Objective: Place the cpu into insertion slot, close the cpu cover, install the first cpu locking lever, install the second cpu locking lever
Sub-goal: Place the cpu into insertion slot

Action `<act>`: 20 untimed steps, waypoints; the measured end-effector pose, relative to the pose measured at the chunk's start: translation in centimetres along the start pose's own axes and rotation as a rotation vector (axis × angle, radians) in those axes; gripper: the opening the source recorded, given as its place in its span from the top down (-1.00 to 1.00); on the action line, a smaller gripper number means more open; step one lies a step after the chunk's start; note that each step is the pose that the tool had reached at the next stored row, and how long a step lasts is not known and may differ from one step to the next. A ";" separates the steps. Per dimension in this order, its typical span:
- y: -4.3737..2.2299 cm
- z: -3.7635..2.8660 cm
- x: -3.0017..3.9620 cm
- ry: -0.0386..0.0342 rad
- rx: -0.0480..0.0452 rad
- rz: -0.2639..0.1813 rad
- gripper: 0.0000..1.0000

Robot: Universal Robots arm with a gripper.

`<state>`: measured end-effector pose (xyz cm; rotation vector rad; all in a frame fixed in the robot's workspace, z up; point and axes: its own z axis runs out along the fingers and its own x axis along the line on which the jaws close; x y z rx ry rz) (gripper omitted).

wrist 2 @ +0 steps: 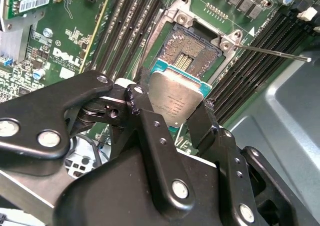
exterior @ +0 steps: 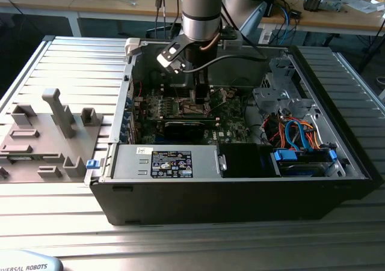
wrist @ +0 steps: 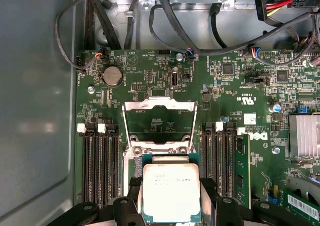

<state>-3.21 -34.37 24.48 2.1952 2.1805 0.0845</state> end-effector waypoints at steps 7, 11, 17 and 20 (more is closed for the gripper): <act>-0.18 0.06 0.00 0.0002 0.0000 0.000 -0.08; -0.22 0.09 0.00 0.0002 -0.0001 0.000 -0.08; -0.31 0.15 0.00 0.0002 -0.0001 0.000 -0.08; -0.35 0.18 0.00 0.0003 -0.0001 0.000 -0.08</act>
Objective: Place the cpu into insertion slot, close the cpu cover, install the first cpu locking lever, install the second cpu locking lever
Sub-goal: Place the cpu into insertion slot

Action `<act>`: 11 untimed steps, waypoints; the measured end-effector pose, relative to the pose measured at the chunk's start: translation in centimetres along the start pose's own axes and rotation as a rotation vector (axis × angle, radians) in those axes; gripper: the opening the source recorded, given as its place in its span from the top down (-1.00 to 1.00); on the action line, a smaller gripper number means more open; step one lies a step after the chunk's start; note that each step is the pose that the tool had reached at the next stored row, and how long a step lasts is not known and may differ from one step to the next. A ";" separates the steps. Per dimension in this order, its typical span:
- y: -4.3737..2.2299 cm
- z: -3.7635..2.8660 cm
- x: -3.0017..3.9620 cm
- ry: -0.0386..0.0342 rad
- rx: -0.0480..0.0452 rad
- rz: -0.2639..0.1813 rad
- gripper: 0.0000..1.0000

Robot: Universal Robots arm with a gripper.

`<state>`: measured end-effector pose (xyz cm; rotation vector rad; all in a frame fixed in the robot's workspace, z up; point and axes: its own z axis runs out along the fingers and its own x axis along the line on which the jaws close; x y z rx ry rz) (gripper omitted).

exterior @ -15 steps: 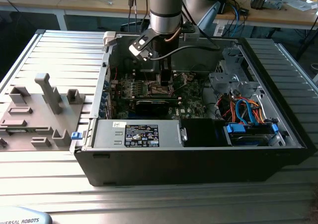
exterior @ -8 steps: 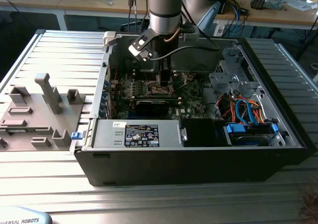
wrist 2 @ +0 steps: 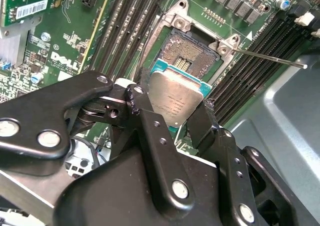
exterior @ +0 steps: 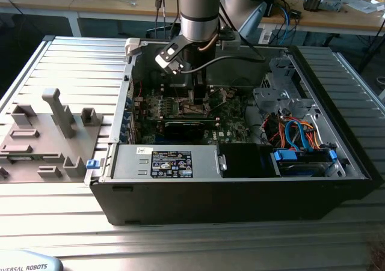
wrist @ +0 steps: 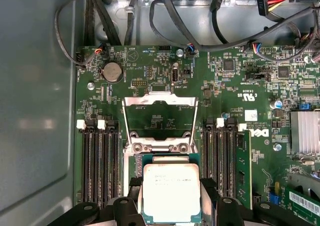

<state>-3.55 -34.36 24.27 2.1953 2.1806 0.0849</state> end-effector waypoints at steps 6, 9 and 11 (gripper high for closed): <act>-0.08 0.10 0.00 -0.0001 0.0000 0.000 -0.08; -0.11 0.13 0.01 0.0000 0.0000 0.000 -0.08; -0.14 0.15 0.04 0.0001 0.0000 0.000 -0.08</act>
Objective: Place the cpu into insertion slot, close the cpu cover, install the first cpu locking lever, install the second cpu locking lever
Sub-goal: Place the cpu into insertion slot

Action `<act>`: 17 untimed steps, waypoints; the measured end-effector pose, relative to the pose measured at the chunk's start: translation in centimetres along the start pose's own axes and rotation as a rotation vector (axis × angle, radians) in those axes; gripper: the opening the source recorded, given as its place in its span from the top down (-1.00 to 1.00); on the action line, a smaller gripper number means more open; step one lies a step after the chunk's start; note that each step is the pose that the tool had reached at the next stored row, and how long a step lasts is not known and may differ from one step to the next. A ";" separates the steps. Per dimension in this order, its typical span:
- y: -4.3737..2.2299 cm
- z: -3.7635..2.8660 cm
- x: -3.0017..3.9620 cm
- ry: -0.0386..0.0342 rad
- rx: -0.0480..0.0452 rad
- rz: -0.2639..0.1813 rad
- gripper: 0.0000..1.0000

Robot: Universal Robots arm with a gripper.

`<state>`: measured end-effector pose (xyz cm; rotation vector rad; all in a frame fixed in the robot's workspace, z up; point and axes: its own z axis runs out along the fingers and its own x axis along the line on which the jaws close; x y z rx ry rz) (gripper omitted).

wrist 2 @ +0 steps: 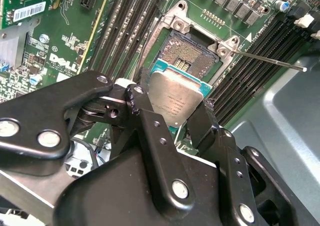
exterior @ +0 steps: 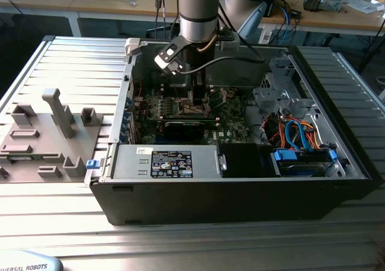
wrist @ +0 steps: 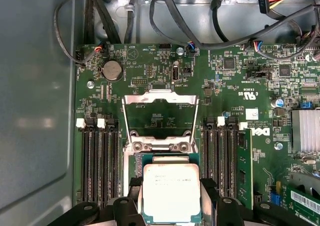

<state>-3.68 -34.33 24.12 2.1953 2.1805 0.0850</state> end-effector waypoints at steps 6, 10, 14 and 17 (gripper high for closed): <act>-0.07 0.05 0.10 -0.0001 0.0000 0.000 -0.08; -0.10 0.09 0.13 -0.0003 0.0001 0.000 -0.08; -0.14 0.14 0.14 -0.0002 0.0001 0.000 -0.08; -0.19 0.17 0.15 -0.0002 0.0001 0.000 -0.08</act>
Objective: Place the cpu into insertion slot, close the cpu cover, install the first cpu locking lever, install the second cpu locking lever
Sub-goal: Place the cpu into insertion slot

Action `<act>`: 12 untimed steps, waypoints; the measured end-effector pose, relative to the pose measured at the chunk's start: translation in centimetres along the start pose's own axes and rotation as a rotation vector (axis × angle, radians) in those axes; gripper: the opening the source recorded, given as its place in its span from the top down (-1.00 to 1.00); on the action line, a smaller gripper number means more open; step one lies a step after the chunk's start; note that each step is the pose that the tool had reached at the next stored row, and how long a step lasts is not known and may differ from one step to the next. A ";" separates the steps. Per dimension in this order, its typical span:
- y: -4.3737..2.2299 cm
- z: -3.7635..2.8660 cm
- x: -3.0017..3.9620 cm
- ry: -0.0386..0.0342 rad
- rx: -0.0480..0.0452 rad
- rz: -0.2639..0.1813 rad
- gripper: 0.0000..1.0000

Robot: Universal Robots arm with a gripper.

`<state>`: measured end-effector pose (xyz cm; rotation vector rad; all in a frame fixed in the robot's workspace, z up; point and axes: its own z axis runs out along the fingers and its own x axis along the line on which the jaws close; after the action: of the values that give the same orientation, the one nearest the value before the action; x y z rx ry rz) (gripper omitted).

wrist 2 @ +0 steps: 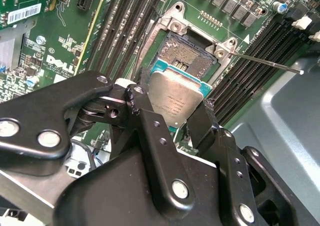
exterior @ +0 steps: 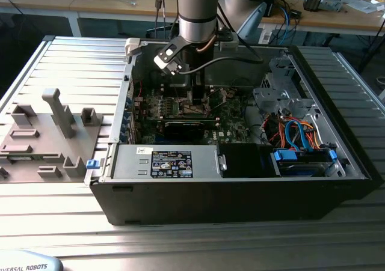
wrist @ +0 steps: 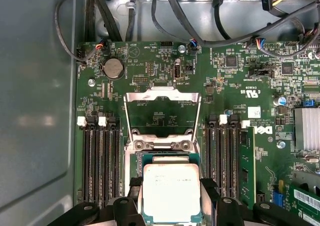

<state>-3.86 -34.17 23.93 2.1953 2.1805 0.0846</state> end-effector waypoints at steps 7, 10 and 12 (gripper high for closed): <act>-0.25 0.28 0.10 0.0002 -0.0001 0.000 -0.08; -0.27 0.44 0.14 -0.0001 0.0000 -0.001 -0.08; -0.29 0.51 0.22 -0.0032 0.0000 -0.002 -0.08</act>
<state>-4.11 -33.95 23.40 2.1918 2.1809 0.0810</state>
